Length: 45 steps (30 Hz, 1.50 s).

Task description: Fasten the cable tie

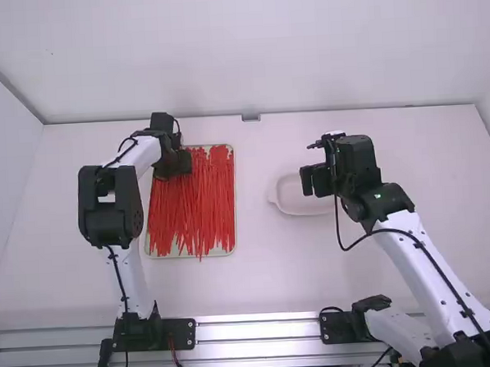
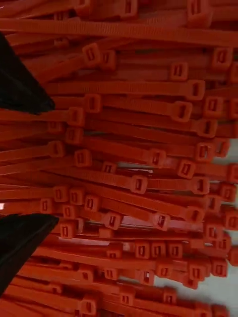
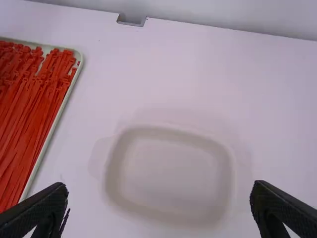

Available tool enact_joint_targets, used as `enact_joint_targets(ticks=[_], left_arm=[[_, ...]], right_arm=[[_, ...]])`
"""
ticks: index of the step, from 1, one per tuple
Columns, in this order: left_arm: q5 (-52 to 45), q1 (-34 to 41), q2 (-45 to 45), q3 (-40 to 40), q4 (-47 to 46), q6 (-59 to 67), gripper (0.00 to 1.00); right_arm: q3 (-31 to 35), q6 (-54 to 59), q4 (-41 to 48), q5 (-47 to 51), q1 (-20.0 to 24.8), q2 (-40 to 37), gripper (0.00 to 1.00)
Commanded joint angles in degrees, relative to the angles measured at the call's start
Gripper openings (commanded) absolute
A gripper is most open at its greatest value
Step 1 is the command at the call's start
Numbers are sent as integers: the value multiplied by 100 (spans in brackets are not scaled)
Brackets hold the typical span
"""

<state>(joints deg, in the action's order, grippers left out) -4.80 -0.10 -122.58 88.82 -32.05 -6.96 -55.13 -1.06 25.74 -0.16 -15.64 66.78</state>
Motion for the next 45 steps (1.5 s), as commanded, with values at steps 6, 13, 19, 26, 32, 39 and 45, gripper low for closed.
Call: enact_joint_targets(ticks=[6, 13, 19, 26, 32, 39, 45], left_arm=[[280, 7, -76, -264, 232, -31, 51], [278, 7, -76, -472, 605, -31, 50], [297, 7, -76, -479, 634, -33, 43], [289, 7, -76, -479, 723, -127, 48], [297, 7, -76, -479, 769, -184, 49], [221, -116, -74, -479, 793, -273, 41], [229, -223, -76, -479, 743, -286, 31]], right_arm=[[-223, -17, 13, 7, -11, 26, 98], [-223, -15, 13, 7, -11, 26, 98], [-223, -17, 4, 4, -11, 26, 98], [-223, -15, 0, 4, -11, 26, 98], [-223, -17, -7, 7, -11, 31, 98], [-223, -13, -44, 22, -11, 31, 98], [-223, -13, -50, 22, -11, 31, 98]])
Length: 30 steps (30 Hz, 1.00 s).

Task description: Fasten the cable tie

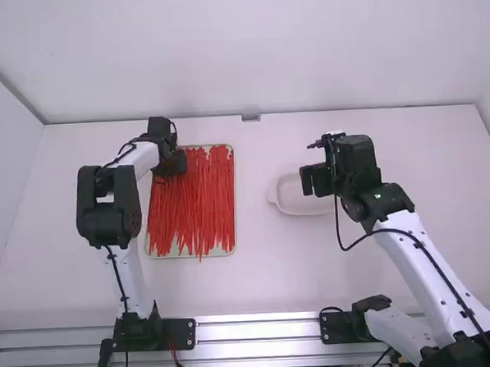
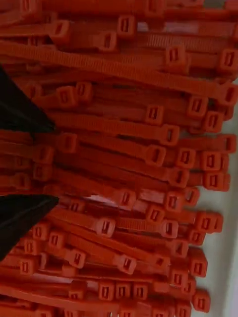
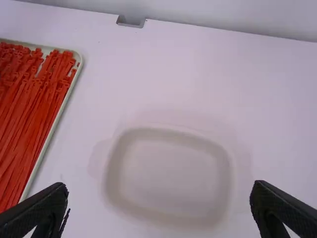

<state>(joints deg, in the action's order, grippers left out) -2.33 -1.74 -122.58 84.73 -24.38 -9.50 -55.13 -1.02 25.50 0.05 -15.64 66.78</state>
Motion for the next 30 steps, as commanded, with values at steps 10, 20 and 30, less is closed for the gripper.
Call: enact_joint_targets(ticks=[10, 20, 30], left_arm=[[-22, -15, -76, -70, 9, -17, 25], [-17, -15, -74, -70, 2, -37, 14], [-17, -20, -76, -70, 2, -37, 2]], right_arm=[[-223, -20, -28, -2, -11, 31, 98], [-223, -20, -22, -2, -11, 31, 98], [-223, -22, -20, 0, -11, 31, 98]])
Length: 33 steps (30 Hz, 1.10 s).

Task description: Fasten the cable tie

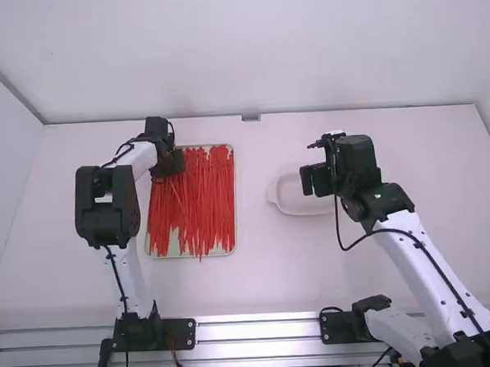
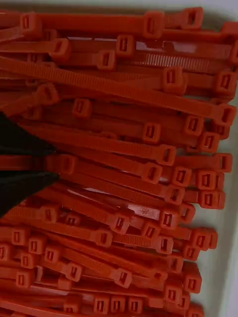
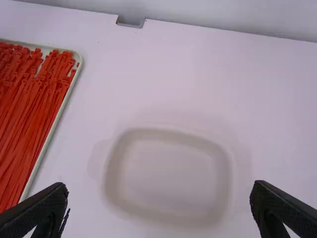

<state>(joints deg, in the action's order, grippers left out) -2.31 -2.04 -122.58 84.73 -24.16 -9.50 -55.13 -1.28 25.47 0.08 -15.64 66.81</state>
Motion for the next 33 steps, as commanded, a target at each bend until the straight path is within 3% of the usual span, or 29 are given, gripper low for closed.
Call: enact_joint_targets(ticks=[1, 22, 33], left_arm=[[-20, 13, -76, -70, -20, -35, 2], [-149, 11, -9, -68, 732, -494, 1], [-120, 11, 876, 299, 778, -573, 2]], right_arm=[[-223, 7, -17, -2, -11, 28, 98], [-223, 2, -7, -4, -11, 28, 98], [-223, 7, 13, -4, -11, 28, 98]])
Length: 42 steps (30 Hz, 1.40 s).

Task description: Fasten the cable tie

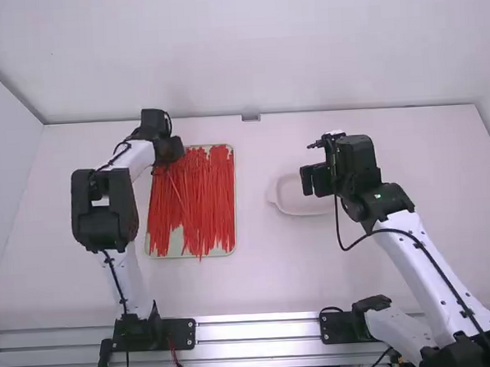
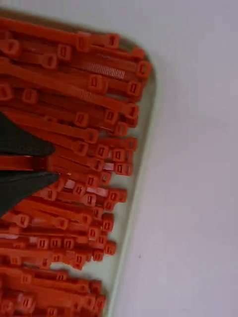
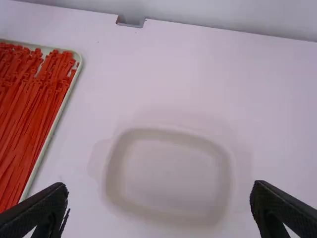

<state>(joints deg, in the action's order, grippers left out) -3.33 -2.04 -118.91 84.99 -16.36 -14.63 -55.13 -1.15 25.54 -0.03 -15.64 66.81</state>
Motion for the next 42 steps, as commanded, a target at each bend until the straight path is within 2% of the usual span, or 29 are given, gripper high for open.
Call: enact_joint_targets(ticks=[1, 15, 20, 24, 32, 38, 42], left_arm=[[-4, 11, 682, 374, -103, -52, 1], [-26, 17, 2739, 632, -883, -48, 1], [-24, 109, 3571, 422, -1091, 116, 1], [-22, 109, 4146, 219, -1191, 114, 1], [-13, 109, 5921, -977, -911, 90, 1], [-195, 251, 7490, -2695, -85, -273, 1], [-531, 332, 8177, -3615, 514, -577, 1]], right_arm=[[-223, -4, 11, 9, -11, 28, 98], [-223, -17, -59, 7, -11, 28, 98], [-223, 251, -116, -472, -11, 28, 98], [-223, 247, -107, -466, -11, 28, 98], [-223, 273, -136, -664, -170, 28, 98], [-223, 264, -426, -1731, -437, 28, 98], [-223, 251, -601, -2487, -640, 28, 98]])
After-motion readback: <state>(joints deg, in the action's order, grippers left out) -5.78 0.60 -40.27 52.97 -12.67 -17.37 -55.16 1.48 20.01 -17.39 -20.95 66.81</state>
